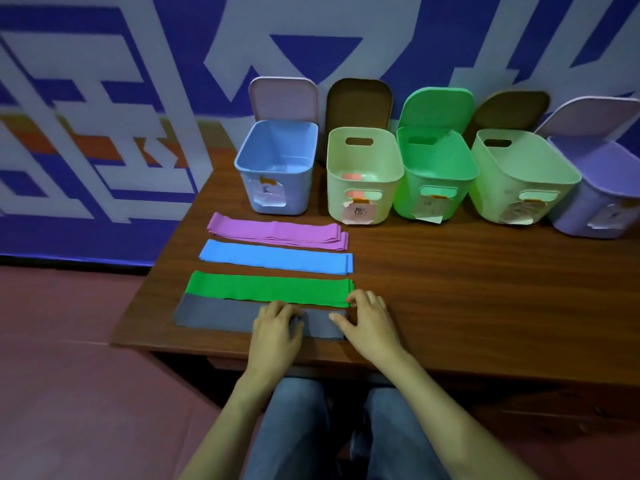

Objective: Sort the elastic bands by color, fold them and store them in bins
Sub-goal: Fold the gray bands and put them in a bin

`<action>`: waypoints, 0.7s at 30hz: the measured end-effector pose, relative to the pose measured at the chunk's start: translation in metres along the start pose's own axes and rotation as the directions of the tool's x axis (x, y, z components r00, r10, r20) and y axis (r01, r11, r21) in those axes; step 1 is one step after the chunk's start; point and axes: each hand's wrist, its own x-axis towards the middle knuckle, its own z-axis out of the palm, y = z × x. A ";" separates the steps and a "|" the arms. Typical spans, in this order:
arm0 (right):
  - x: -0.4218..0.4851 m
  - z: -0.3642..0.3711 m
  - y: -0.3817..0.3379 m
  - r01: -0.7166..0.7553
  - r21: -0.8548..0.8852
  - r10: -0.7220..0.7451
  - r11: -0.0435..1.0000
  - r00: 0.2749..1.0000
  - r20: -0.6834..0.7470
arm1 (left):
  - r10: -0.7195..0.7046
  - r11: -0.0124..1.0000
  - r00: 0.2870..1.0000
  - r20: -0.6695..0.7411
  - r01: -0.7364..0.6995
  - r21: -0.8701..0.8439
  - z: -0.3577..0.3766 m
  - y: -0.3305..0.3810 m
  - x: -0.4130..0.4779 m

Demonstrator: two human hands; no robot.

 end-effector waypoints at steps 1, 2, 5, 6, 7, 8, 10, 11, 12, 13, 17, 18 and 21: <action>-0.001 0.004 -0.002 -0.026 -0.044 0.028 0.999 0.999 0.030 | 0.002 1.000 1.000 -0.011 -0.002 0.001 0.001 -0.001 -0.003; -0.002 0.008 -0.004 -0.053 -0.076 0.057 0.996 0.997 0.048 | -0.004 1.000 1.000 -0.019 0.004 -0.004 0.003 -0.002 -0.004; -0.001 0.012 -0.009 -0.153 -0.054 0.157 0.987 0.984 0.079 | -0.044 0.999 0.998 -0.033 0.043 -0.033 0.005 0.000 -0.005; 0.002 0.012 -0.009 -0.177 -0.047 0.181 0.983 0.978 0.104 | -0.055 0.998 0.998 -0.037 0.053 -0.044 0.006 0.000 -0.004; 0.004 0.011 -0.009 -0.190 -0.048 0.195 0.981 0.972 0.130 | -0.063 0.997 0.997 -0.035 0.061 -0.051 0.006 0.000 -0.004; 0.005 0.010 -0.009 -0.195 -0.046 0.200 0.980 0.968 0.151 | -0.069 0.996 0.997 -0.028 0.067 -0.056 0.006 0.000 -0.004; 0.007 0.010 -0.012 -0.181 0.002 0.178 0.984 0.969 0.172 | -0.072 0.995 0.997 -0.007 0.071 -0.063 0.005 -0.001 -0.003; 0.007 0.010 -0.014 -0.165 0.055 0.153 0.985 0.972 0.177 | -0.071 0.995 0.997 0.003 0.071 -0.064 0.004 -0.001 -0.003; 0.007 0.010 -0.017 -0.146 0.116 0.124 0.982 0.976 0.178 | -0.067 0.996 0.998 0.015 0.068 -0.060 0.002 0.000 -0.002; 0.005 0.008 -0.020 -0.121 0.169 0.092 0.978 0.981 0.172 | -0.049 0.997 0.999 0.022 0.050 -0.053 0.000 0.000 -0.001; -0.003 -0.011 -0.022 0.122 0.200 -0.145 0.972 0.984 0.103 | 0.203 0.979 0.971 0.124 -0.203 -0.013 -0.007 -0.002 0.006; -0.004 -0.020 -0.021 0.190 0.200 -0.212 0.961 0.973 0.092 | 0.263 0.964 0.948 0.177 -0.265 -0.015 -0.011 -0.001 0.009; -0.003 -0.047 -0.013 0.292 0.190 -0.315 0.937 0.943 0.105 | 0.288 0.957 0.902 0.321 -0.287 -0.052 -0.021 0.007 0.022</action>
